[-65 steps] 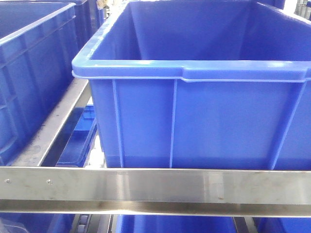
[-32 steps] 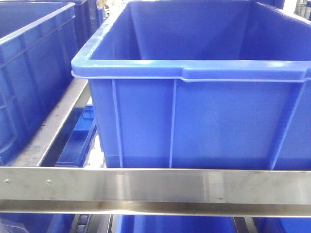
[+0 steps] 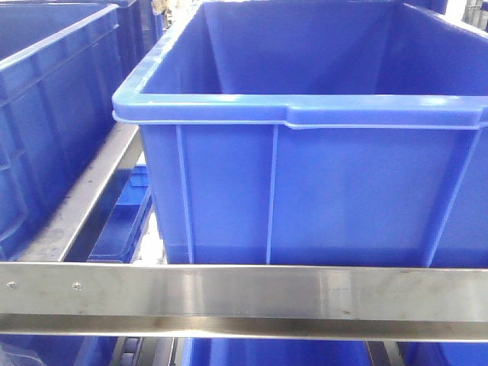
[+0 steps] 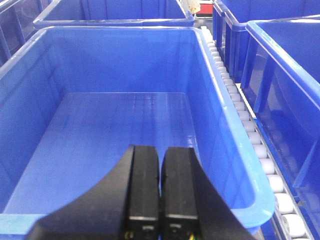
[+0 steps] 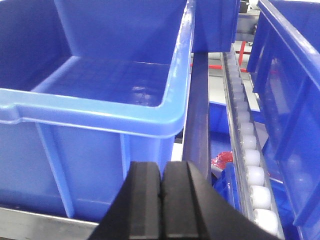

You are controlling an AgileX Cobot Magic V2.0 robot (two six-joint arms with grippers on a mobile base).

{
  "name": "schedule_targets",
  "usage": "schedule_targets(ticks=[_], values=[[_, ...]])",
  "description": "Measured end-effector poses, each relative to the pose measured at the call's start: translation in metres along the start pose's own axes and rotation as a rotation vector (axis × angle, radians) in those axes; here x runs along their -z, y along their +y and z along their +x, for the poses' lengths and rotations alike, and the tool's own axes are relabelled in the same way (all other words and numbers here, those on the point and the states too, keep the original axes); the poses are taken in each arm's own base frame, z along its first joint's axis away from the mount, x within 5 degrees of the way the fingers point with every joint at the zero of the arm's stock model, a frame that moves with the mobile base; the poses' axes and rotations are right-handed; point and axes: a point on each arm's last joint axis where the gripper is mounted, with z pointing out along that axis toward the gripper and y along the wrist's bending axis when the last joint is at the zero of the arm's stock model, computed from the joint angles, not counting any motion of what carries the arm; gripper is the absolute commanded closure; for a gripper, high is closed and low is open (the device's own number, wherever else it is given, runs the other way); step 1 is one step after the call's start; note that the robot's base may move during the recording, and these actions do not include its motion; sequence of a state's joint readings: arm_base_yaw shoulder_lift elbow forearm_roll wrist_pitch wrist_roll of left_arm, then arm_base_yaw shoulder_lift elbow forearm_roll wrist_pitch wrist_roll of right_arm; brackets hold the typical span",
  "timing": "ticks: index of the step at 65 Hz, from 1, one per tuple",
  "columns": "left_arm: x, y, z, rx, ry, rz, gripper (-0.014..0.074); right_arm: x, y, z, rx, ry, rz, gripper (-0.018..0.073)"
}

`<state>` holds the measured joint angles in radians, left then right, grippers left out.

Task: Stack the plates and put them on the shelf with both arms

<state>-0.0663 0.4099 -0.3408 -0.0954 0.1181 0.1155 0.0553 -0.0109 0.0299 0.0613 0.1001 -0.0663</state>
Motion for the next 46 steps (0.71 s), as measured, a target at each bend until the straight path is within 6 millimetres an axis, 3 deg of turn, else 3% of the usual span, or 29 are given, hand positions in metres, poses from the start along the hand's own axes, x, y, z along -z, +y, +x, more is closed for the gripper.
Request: schedule_targets(ticks=[36, 46], values=[[0.0, 0.001, 0.003, -0.001, -0.004, -0.006, 0.0514, 0.0, 0.0, 0.0, -0.002, 0.0, 0.0, 0.0511], [0.012, 0.002, 0.013, -0.028, -0.095, -0.027, 0.0514, 0.0, 0.0, 0.0, -0.002, 0.0, 0.0, 0.0511]])
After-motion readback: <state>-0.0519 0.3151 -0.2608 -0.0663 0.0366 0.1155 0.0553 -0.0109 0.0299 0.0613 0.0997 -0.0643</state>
